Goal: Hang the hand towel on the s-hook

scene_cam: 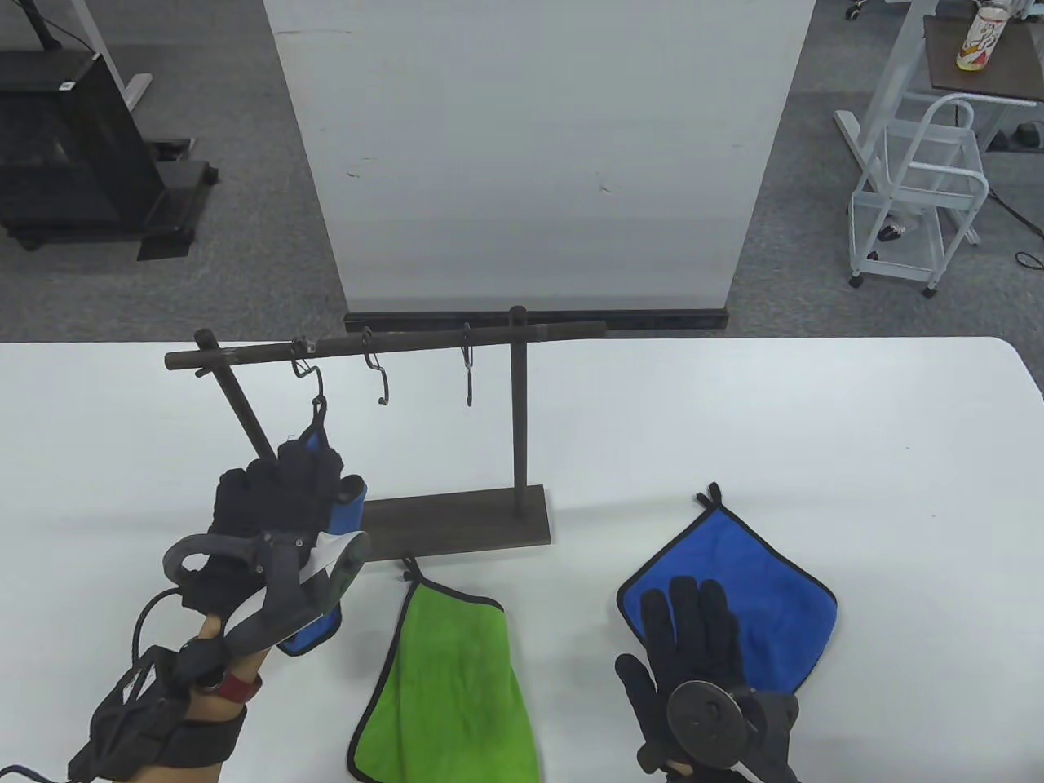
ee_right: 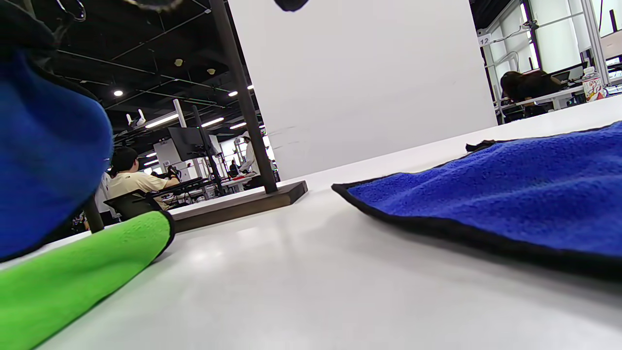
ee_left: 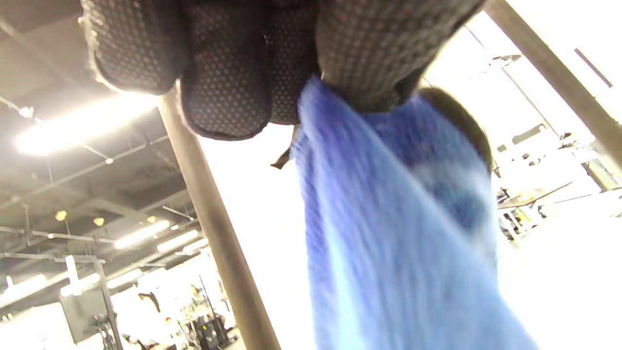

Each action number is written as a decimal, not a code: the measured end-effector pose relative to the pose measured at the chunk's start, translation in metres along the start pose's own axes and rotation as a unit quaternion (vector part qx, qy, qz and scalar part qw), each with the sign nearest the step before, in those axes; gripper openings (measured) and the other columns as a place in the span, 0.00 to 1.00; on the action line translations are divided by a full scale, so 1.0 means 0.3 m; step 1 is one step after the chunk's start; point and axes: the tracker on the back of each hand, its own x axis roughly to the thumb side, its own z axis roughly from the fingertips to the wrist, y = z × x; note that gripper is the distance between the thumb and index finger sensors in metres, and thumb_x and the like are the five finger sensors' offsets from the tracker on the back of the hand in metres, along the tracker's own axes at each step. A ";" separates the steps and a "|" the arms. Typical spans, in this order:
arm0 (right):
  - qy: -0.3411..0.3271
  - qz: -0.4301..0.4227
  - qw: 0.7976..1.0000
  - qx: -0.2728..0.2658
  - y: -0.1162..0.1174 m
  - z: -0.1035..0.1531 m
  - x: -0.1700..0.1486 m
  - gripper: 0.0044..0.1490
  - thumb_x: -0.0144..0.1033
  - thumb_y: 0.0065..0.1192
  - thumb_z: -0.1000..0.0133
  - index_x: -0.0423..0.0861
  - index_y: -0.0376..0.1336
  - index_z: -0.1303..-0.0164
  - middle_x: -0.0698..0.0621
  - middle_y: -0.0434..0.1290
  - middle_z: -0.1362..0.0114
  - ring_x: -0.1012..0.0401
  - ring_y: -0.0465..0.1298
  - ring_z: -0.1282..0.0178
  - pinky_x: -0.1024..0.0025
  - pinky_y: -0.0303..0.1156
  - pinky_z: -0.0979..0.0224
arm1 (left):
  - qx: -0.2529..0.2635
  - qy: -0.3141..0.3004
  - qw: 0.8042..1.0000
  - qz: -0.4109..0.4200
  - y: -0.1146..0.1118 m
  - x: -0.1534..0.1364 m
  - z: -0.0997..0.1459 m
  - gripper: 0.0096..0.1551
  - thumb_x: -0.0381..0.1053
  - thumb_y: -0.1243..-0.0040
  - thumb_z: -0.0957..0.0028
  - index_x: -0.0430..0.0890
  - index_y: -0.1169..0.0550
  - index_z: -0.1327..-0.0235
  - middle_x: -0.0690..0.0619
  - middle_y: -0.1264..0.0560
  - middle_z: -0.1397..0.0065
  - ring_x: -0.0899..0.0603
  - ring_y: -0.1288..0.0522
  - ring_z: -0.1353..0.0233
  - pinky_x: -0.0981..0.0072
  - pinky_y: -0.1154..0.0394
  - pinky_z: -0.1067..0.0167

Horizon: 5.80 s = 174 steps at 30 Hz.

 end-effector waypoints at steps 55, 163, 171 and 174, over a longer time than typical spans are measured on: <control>-0.006 0.154 0.952 0.263 0.435 -0.419 0.598 0.51 0.62 0.56 0.45 0.45 0.48 0.18 0.38 0.52 0.16 0.38 0.46 0.18 0.41 0.51 0.22 | -0.116 0.081 0.954 0.263 -0.427 -0.184 0.435 0.38 0.66 0.46 0.55 0.54 0.29 0.30 0.49 0.35 0.20 0.36 0.35 0.21 0.39 0.40 0.24; -0.018 0.076 0.996 -0.053 -0.197 -0.451 0.425 0.40 0.57 0.55 0.45 0.46 0.61 0.27 0.40 0.69 0.25 0.41 0.62 0.22 0.39 0.62 0.27 | -0.107 0.068 0.954 0.271 -0.410 -0.173 0.438 0.38 0.66 0.46 0.55 0.54 0.29 0.30 0.48 0.35 0.20 0.36 0.35 0.21 0.38 0.41 0.24; 0.128 0.117 0.984 -0.034 -0.258 -0.471 0.056 0.40 0.56 0.56 0.45 0.46 0.61 0.26 0.40 0.67 0.23 0.40 0.62 0.22 0.39 0.62 0.27 | -0.109 0.064 0.956 0.266 -0.408 -0.164 0.436 0.38 0.66 0.46 0.55 0.54 0.29 0.30 0.48 0.35 0.20 0.36 0.35 0.21 0.38 0.41 0.24; 0.184 0.124 0.975 0.000 -0.233 -0.479 -0.076 0.40 0.56 0.57 0.45 0.46 0.61 0.26 0.39 0.67 0.23 0.40 0.61 0.21 0.39 0.61 0.27 | -0.109 0.064 0.956 0.265 -0.407 -0.162 0.436 0.38 0.66 0.46 0.55 0.54 0.29 0.30 0.48 0.35 0.20 0.36 0.35 0.21 0.38 0.41 0.24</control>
